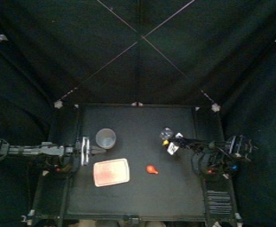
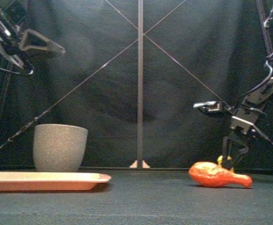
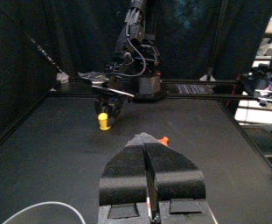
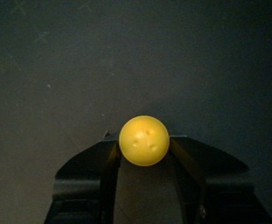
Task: Pick the yellow can then place it on the pink plate
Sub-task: Place yellow can on the pink plate
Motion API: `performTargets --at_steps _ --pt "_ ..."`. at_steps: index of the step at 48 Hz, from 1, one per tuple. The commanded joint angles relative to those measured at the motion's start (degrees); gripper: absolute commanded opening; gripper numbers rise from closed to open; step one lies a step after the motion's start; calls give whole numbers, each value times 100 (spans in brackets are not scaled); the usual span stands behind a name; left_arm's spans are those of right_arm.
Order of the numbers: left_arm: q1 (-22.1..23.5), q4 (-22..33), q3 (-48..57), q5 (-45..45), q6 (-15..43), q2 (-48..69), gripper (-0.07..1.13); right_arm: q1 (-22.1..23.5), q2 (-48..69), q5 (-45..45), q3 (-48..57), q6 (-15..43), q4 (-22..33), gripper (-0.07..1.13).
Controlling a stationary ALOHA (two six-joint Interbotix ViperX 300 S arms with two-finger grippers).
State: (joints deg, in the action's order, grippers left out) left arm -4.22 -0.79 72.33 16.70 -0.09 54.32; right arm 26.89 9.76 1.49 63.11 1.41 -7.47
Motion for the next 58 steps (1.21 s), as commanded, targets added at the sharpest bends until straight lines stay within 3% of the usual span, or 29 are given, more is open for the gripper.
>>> performTargets --at_steps 1,8,27,45,58 --pt "-9 9 -62 44 0 -18 -2 -35 70 35 -105 0 0 71" --pt "-9 9 -62 44 0 -26 -2 -185 88 35 -211 0 -18 71" --pt "-62 0 -62 44 9 -18 -2 -1459 -88 44 -1380 0 9 71" --pt "-176 0 -62 44 0 -26 -2 -2487 -1705 88 -3129 0 -123 71" --pt "-378 88 -18 26 0 -18 -2 -2962 -2698 -237 -4526 -9 -44 71"
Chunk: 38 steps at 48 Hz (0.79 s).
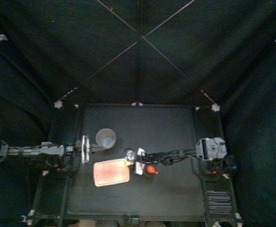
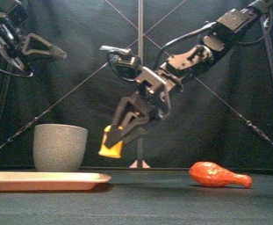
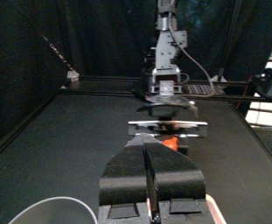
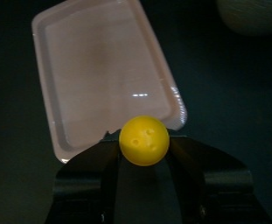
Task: Pick the yellow can then place it on the pink plate
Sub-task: Place yellow can on the pink plate
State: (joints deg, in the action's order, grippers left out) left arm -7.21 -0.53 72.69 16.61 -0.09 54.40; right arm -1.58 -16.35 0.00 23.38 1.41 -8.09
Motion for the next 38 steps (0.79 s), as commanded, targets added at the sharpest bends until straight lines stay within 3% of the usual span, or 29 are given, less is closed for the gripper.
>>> performTargets --at_steps 1,23,38 --pt "-97 79 -53 26 0 -26 -2 -141 -141 -132 -642 -9 18 71" --pt "-272 299 44 9 35 -26 -2 -255 -1406 -1125 -2487 0 378 71" --pt "-272 299 53 9 35 -35 -2 -237 -1617 -1266 -2804 9 396 73"
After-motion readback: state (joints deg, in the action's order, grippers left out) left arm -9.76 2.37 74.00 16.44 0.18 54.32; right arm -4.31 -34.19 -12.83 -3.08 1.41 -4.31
